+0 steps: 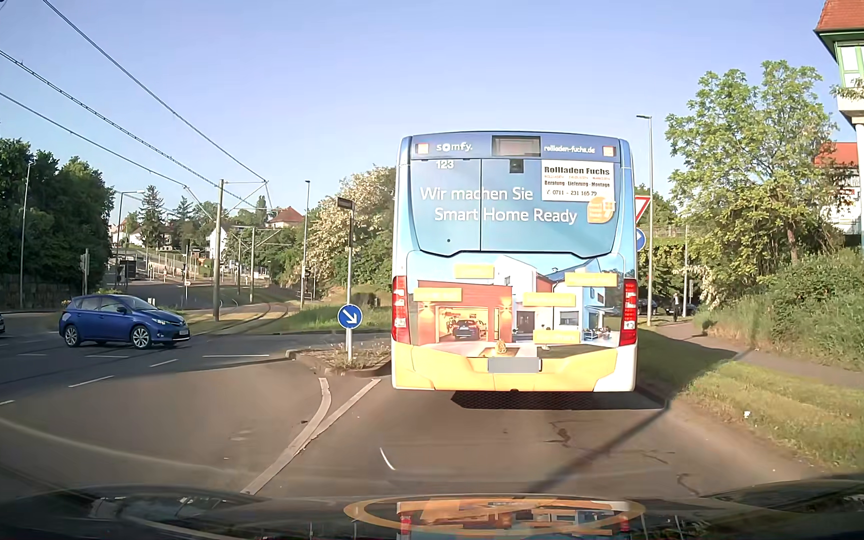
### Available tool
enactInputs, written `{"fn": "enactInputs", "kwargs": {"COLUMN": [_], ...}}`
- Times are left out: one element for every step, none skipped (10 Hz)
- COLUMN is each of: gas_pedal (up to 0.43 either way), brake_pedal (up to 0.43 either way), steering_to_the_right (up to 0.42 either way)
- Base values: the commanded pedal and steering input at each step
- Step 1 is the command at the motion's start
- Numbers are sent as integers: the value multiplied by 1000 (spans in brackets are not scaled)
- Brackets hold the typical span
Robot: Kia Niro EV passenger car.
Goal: Follow the waypoints while adhering to traffic rules and regulations
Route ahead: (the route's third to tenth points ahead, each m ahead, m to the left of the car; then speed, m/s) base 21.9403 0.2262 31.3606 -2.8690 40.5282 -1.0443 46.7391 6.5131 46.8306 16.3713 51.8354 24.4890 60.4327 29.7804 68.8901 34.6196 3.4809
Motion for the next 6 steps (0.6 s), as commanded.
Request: {"fn": "enactInputs", "kwargs": {"gas_pedal": [0,0,0,0,0,0], "brake_pedal": [256,268,280,287,287,293], "steering_to_the_right": [8,12,16,18,18,18]}}
